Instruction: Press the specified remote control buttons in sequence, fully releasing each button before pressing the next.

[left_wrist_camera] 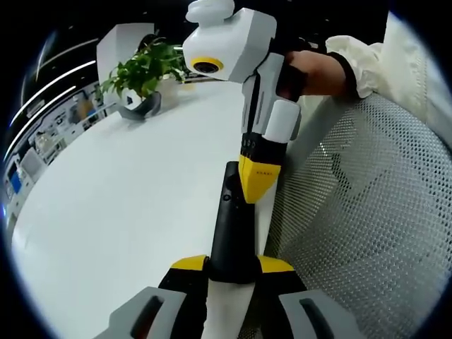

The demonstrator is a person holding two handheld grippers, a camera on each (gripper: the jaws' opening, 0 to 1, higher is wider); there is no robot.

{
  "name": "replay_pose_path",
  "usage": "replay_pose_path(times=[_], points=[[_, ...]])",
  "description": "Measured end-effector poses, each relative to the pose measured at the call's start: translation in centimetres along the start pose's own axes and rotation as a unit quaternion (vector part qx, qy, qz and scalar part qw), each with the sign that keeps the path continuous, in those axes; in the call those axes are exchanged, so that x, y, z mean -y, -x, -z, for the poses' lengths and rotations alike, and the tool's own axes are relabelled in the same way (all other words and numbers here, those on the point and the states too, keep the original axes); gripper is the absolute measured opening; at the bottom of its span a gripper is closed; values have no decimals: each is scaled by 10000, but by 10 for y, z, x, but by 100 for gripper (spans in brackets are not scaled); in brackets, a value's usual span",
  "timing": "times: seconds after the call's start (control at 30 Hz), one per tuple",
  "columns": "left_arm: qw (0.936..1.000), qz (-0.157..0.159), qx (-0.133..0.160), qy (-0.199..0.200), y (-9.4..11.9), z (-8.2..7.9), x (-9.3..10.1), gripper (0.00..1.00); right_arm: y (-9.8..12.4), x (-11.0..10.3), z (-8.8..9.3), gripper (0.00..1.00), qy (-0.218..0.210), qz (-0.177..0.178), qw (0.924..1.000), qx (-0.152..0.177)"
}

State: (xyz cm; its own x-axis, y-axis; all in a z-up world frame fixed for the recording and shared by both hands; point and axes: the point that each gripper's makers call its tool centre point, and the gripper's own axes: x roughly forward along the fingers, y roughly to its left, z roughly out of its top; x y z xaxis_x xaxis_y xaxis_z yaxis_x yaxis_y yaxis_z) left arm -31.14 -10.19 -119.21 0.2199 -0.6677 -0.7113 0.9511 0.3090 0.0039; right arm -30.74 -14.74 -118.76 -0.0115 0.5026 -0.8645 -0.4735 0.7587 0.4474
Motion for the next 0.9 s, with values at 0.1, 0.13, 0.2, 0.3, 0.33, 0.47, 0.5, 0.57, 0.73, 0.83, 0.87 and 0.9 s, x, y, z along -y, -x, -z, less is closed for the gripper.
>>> replay_pose_path(times=[0.1, 0.13, 0.2, 0.3, 0.33, 0.47, 0.5, 0.57, 0.73, 0.83, 0.87, 0.9], points=[[10000, 51, 30, -47, 0, 0, 1, 25, 0, -1, 0, 0, -25, -2, 10000, -16], [9999, 66, 41, -64, 0, 0, 1, 25, 0, -1, 0, 0, -3, 17, 10000, -21], [9999, 82, 53, -70, 0, 0, 1, 24, 0, -2, 0, 0, 24, 16, 10000, -8], [9999, 95, 63, -75, -1, -1, 1, 24, 0, -6, -3, 0, -8, -131, 9999, 66], [9999, 99, 68, -71, -1, -1, 1, 24, 1, -6, -4, 0, -8, -144, 9998, 99], [9999, 102, 77, -68, -2, -1, 1, 25, 3, -10, -13, 0, -12, -271, 9992, 297], [9999, 104, 78, -67, -2, -1, 1, 25, 2, -12, -15, 0, -23, -313, 9989, 338], [9999, 104, 81, -65, -3, -2, 1, 25, 1, -12, -17, 0, -16, -318, 9988, 381], [9999, 105, 92, -56, -3, -1, 1, 25, -6, -11, -12, 0, 87, -217, 9996, 168], [9999, 103, 88, -58, -2, -2, 1, 25, -5, -10, -12, 0, 55, -270, 9995, 180], [9999, 104, 86, -60, -2, -2, 1, 25, -5, -10, -12, 0, 32, -281, 9994, 191], [9999, 104, 88, -61, -2, -2, 0, 25, -5, -10, -12, 0, 0, -297, 9994, 201]])
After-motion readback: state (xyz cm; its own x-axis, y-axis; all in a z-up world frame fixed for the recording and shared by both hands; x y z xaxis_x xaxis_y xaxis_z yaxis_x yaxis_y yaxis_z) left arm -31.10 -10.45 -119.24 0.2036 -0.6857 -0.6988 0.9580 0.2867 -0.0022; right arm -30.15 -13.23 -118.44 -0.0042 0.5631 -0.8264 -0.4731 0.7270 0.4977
